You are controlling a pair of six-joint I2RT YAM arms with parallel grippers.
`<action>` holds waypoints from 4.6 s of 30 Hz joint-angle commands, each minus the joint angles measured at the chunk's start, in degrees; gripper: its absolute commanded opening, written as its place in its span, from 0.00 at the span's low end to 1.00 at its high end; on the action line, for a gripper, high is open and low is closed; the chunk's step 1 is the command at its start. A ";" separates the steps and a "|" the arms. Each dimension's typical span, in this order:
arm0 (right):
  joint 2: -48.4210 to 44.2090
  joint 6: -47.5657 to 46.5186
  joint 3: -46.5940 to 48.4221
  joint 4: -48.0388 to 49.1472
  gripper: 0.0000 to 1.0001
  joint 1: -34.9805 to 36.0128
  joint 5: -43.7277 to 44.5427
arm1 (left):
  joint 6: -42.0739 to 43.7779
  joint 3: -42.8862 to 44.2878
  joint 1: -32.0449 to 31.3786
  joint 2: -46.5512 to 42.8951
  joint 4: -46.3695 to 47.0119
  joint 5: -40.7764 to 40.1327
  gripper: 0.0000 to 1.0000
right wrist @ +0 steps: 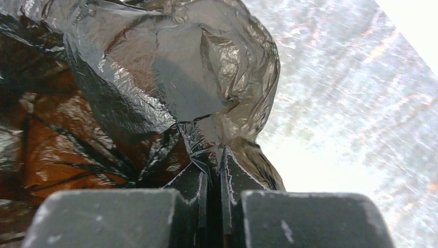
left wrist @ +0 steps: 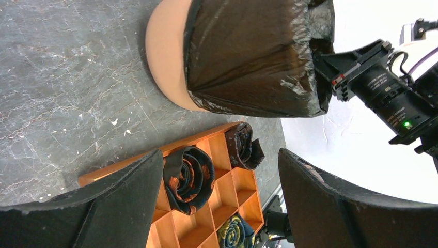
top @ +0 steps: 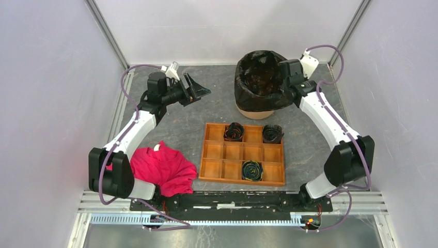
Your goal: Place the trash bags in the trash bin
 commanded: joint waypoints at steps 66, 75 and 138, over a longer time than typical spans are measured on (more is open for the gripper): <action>-32.78 -26.14 -19.77 2.27 0.79 -39.96 -13.33 | 7.00 10.14 0.19 -6.32 -9.29 -3.50 0.85; -40.11 -34.97 -9.12 1.94 0.86 -39.87 -27.11 | 3.66 15.92 -0.68 -8.01 -8.52 -1.82 0.86; -49.84 -26.54 -30.80 8.09 0.92 -39.17 -41.26 | -50.26 41.35 -48.38 59.91 54.06 -5.50 0.82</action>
